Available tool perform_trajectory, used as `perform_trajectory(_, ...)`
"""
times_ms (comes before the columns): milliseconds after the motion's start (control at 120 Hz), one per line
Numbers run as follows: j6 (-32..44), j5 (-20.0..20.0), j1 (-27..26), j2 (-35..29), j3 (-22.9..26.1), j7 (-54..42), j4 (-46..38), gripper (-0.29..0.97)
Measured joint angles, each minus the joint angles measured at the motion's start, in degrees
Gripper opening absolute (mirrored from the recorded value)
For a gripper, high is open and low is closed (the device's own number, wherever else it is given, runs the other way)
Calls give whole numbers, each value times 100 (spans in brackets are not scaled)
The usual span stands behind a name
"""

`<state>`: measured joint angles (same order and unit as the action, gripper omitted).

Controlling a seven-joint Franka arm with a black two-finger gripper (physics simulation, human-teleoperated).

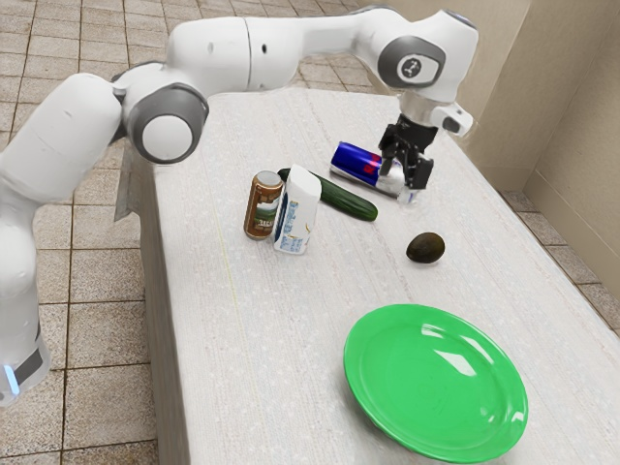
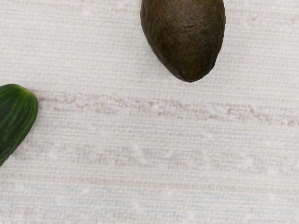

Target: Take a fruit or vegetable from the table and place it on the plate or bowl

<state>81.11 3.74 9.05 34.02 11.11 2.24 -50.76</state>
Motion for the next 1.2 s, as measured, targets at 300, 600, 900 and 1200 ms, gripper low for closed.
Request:
perform_trajectory(300,951,32,202,390,35,108,124,68)
perform_trajectory(600,1979,47,3,875,30,170,126,68)
perform_trajectory(900,2795,48,-25,998,31,210,83,68)
perform_trajectory(1200,3046,56,-21,983,28,241,-6,68)
